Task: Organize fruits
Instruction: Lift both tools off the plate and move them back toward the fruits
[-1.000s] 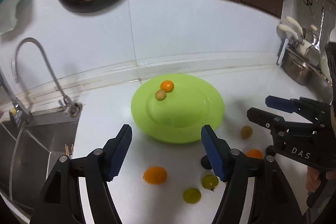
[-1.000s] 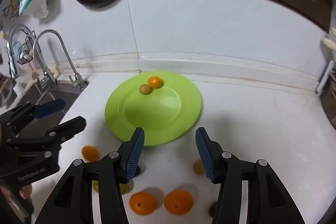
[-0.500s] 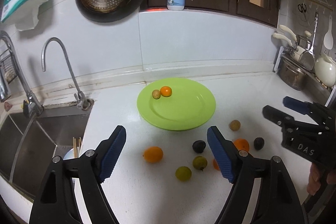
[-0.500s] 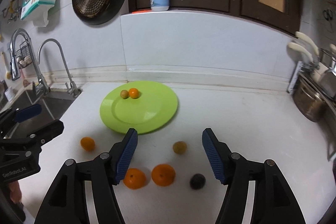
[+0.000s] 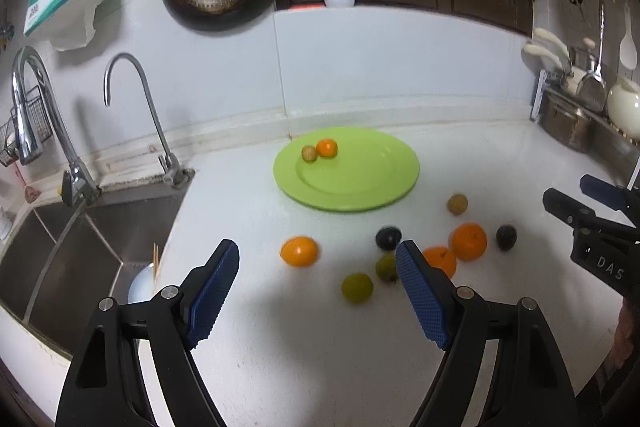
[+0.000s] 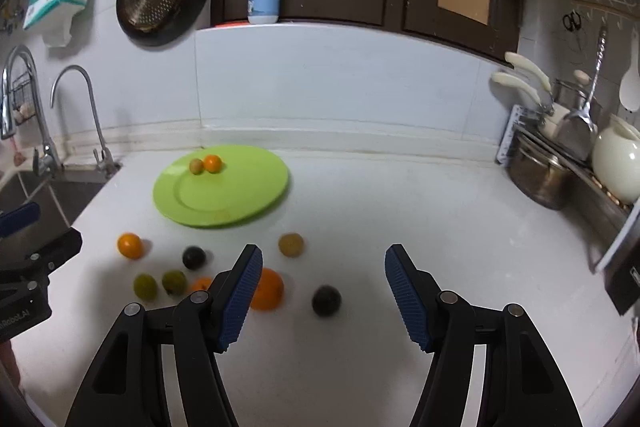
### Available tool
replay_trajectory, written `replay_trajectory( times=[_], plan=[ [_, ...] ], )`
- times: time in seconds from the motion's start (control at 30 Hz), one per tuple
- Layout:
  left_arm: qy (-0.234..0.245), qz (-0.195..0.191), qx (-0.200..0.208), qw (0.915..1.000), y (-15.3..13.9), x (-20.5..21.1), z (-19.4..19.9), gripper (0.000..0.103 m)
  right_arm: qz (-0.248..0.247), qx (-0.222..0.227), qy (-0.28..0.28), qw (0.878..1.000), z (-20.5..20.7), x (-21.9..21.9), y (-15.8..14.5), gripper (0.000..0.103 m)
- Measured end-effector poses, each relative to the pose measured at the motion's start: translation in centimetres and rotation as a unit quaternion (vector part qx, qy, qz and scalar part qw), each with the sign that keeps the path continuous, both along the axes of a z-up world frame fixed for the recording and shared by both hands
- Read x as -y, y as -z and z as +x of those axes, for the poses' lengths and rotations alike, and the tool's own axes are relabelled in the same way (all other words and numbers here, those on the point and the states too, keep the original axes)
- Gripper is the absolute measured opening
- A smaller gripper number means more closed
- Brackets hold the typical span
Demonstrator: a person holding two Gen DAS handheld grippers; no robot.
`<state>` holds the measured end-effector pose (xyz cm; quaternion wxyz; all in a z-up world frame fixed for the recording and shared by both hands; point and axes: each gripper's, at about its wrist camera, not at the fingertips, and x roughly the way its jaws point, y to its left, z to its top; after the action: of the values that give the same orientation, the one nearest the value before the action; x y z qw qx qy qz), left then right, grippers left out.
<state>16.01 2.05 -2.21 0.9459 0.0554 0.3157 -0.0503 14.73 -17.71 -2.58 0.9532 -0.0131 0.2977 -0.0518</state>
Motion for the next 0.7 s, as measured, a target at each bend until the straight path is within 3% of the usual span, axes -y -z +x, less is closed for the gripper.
replay_trajectory(
  times=[0.4,0.7],
  plan=[
    [0.007,0.026,-0.029,0.9992,3.0,0.8,0.6,0.08,0.009,-0.048,0.017,0.999,0.3,1.2,3.5,0.065],
    [0.022,0.018,-0.077,0.9966,5.1,1.5,2.4,0.063,0.032,-0.086,0.012,0.996,2.1,1.9,5.8,0.064]
  ],
)
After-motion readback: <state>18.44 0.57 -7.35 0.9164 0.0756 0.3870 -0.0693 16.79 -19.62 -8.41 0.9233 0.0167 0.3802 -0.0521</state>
